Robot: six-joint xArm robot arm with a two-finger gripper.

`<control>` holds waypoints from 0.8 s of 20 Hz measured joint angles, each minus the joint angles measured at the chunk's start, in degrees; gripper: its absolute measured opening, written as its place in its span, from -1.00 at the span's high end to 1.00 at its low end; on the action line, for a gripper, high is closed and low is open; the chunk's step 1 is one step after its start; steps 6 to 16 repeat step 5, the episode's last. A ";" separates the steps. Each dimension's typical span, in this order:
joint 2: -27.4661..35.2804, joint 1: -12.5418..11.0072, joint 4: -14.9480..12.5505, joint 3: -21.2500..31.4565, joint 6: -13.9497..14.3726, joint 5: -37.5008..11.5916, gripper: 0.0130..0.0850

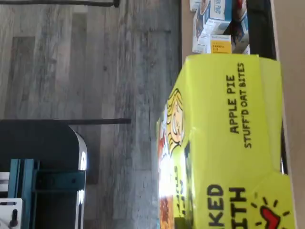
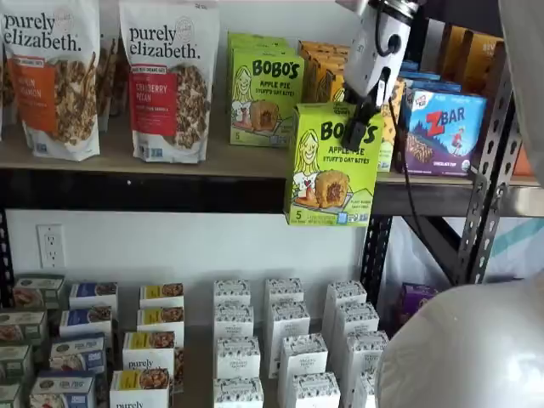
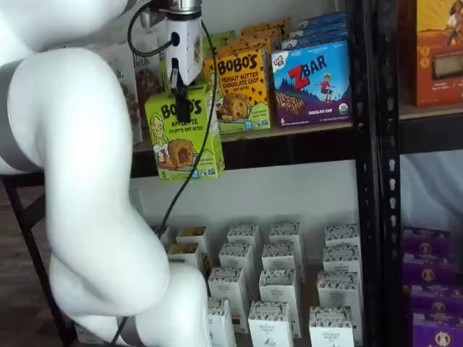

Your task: Pick the green box on the top shelf, the fourth from the left

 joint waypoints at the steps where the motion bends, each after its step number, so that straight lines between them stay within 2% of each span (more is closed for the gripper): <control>1: -0.01 -0.19 -0.02 0.09 -0.21 -0.01 0.56; 5: -0.06 -0.89 -0.14 0.44 -0.98 -0.17 0.56; 16: -0.06 -0.89 -0.14 0.44 -0.98 -0.17 0.56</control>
